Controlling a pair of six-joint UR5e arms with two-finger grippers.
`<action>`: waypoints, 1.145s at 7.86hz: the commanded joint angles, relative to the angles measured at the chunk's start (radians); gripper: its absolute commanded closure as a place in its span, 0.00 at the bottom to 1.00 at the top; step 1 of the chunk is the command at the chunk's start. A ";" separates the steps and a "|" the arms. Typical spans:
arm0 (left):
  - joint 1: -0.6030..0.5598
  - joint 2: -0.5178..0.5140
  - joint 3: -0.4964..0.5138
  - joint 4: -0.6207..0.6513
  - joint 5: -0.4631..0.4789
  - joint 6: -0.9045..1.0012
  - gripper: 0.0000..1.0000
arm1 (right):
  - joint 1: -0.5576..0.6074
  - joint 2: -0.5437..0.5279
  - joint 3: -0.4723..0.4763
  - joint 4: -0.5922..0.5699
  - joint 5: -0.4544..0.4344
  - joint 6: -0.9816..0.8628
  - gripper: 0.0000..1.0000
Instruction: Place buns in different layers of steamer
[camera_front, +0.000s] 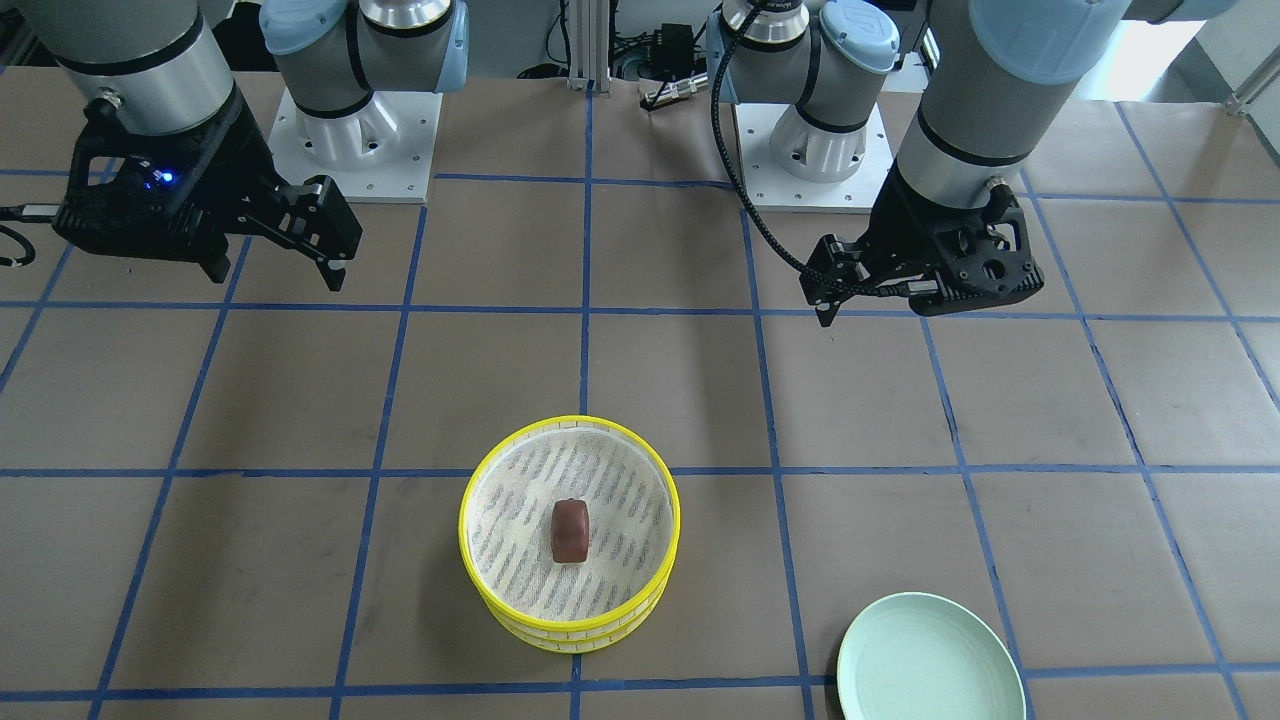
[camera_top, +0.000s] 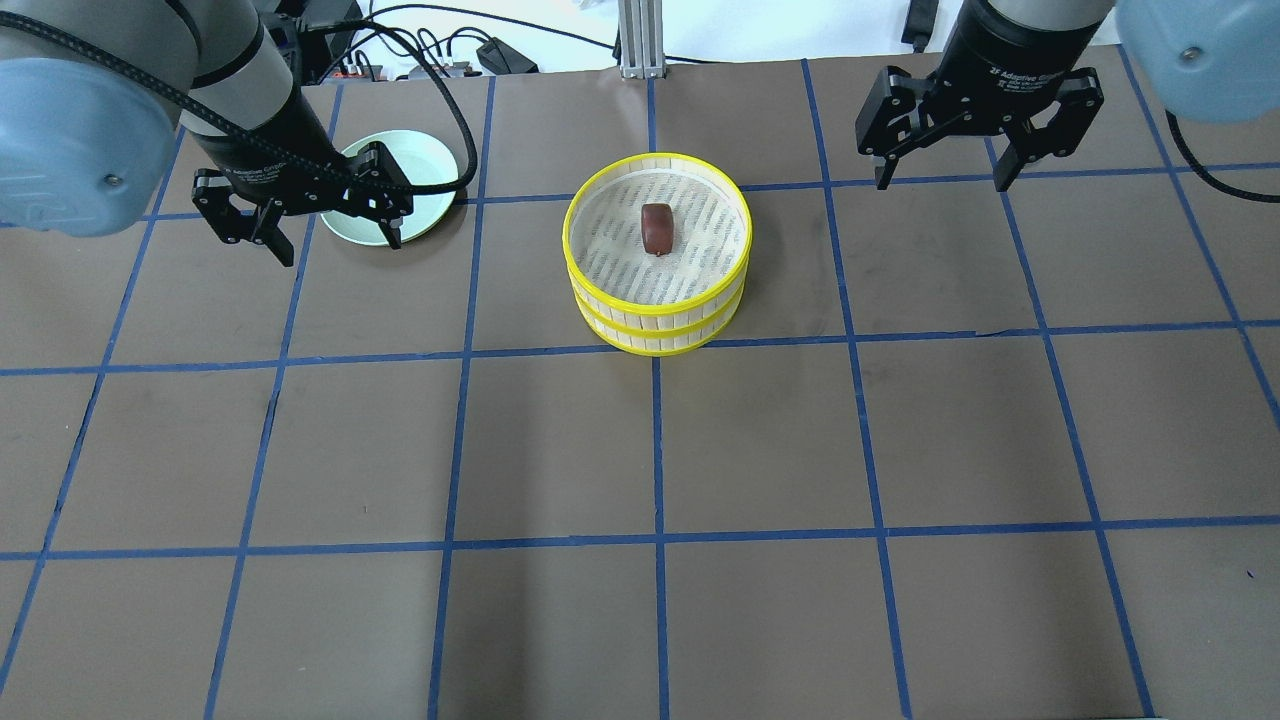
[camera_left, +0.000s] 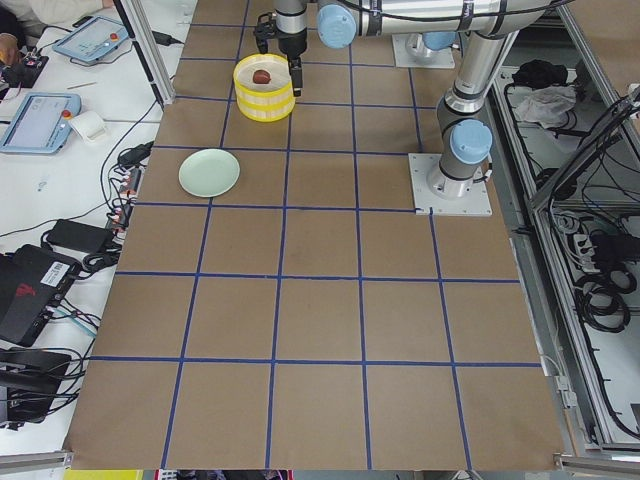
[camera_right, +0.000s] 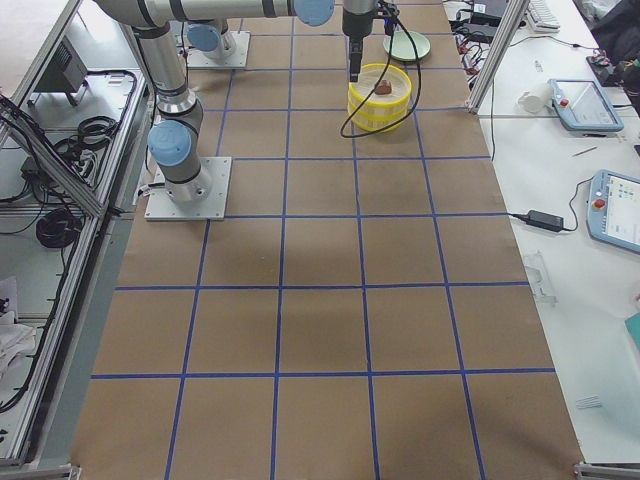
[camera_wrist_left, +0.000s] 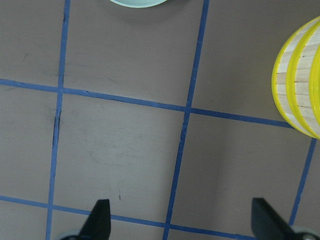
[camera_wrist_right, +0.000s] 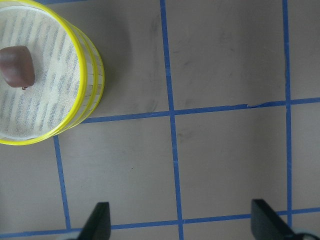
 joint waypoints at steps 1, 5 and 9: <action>-0.005 0.005 -0.028 -0.001 -0.007 0.000 0.00 | 0.000 0.000 0.001 -0.002 0.001 -0.001 0.00; -0.007 0.007 -0.032 -0.004 -0.007 0.000 0.00 | 0.000 0.000 0.001 -0.009 0.001 -0.001 0.00; -0.007 0.008 -0.033 -0.005 -0.005 0.001 0.00 | 0.000 0.000 0.001 -0.014 0.001 -0.001 0.00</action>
